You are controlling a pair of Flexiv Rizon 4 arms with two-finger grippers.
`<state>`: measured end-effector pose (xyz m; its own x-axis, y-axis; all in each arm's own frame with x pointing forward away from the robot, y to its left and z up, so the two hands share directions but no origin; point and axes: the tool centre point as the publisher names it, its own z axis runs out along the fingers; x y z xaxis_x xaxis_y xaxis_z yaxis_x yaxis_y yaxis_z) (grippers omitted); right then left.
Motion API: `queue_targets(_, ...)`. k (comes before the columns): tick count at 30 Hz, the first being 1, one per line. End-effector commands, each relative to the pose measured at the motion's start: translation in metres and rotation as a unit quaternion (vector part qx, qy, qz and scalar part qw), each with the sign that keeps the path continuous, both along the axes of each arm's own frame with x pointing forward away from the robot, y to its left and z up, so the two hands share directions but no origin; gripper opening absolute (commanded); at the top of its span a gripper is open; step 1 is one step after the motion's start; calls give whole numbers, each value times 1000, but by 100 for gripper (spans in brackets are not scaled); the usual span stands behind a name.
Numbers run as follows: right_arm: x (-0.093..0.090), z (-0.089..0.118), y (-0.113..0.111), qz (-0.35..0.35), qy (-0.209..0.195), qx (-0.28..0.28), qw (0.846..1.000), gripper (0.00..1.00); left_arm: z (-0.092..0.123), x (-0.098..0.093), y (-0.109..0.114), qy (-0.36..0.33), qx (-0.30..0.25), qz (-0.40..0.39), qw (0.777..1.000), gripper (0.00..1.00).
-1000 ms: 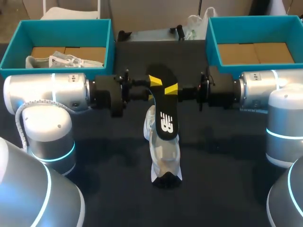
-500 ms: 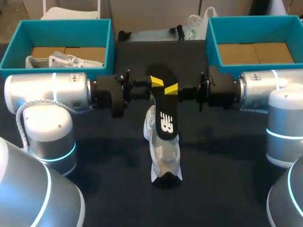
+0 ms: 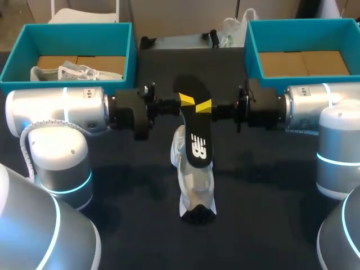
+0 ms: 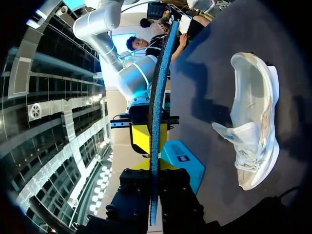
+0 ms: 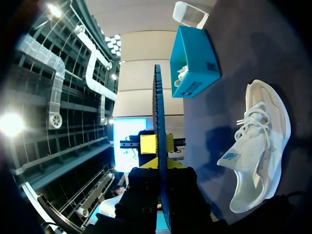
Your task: Take the shoe out of the shoebox, open the shoe tongue, remove and reinsert the insole, then place the shoe into the shoebox
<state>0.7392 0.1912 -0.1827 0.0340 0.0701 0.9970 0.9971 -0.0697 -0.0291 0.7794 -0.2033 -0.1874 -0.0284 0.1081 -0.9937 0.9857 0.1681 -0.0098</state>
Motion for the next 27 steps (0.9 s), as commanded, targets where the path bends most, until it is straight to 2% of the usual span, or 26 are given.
queue_targets(1,0,0,2,-1,0,-1,1000,0,1,-4,-3,-3,-3,0,1000,0)
queue_targets(2,0,1,2,1,-3,-1,1000,23,2,-5,-3,-4,-3,-1,1000,0)
queue_targets(3,-1,2,2,3,-7,-2,1000,38,3,-5,-2,-4,-3,-1,1000,0)
queue_targets(4,-1,4,1,6,-22,-3,1000,100,4,-6,-2,-4,-4,-2,1000,0)
queue_targets(10,-7,13,-17,14,-113,-27,993,100,8,-14,6,3,-3,-9,1000,0)
queue_targets(13,-12,15,-35,11,-151,-42,988,100,7,-18,12,7,1,-9,1000,0)
queue_targets(22,-18,20,-71,35,-190,-80,978,100,2,-29,30,30,7,0,1000,0)
queue_targets(23,-19,22,-77,42,-201,-67,976,100,1,-33,33,38,8,-1,999,0)
queue_targets(27,-19,22,-77,42,-201,-67,976,100,3,-47,42,45,5,-6,999,0)
